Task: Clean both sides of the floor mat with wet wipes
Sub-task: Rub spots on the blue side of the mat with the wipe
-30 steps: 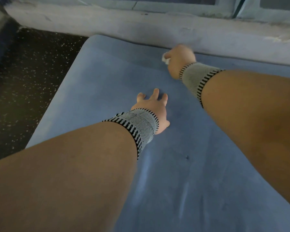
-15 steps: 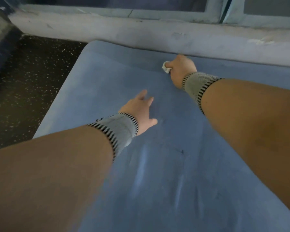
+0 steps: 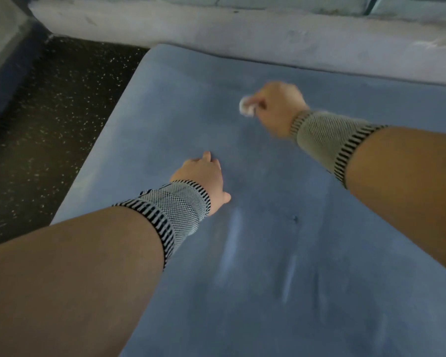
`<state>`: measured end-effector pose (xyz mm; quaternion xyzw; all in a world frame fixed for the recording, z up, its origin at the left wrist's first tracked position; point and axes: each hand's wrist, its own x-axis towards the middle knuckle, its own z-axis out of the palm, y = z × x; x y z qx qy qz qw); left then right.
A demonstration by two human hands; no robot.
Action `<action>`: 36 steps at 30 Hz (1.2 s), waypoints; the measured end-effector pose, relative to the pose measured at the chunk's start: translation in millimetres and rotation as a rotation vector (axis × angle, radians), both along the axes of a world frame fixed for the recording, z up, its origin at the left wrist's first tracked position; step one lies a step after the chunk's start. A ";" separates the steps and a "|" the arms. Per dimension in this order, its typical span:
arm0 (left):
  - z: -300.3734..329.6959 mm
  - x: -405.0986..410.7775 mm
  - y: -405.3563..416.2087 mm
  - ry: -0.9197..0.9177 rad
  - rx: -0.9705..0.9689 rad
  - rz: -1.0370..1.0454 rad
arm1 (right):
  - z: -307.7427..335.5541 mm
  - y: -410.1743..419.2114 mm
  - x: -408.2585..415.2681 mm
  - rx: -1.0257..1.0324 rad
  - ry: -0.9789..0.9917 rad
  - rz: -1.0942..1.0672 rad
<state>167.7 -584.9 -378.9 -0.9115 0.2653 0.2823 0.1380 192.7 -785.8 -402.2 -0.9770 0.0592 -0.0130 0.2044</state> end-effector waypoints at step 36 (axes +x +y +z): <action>-4.8 0.7 9.0 -0.010 -0.002 -0.080 | -3.8 8.1 -8.1 -0.146 0.217 -0.167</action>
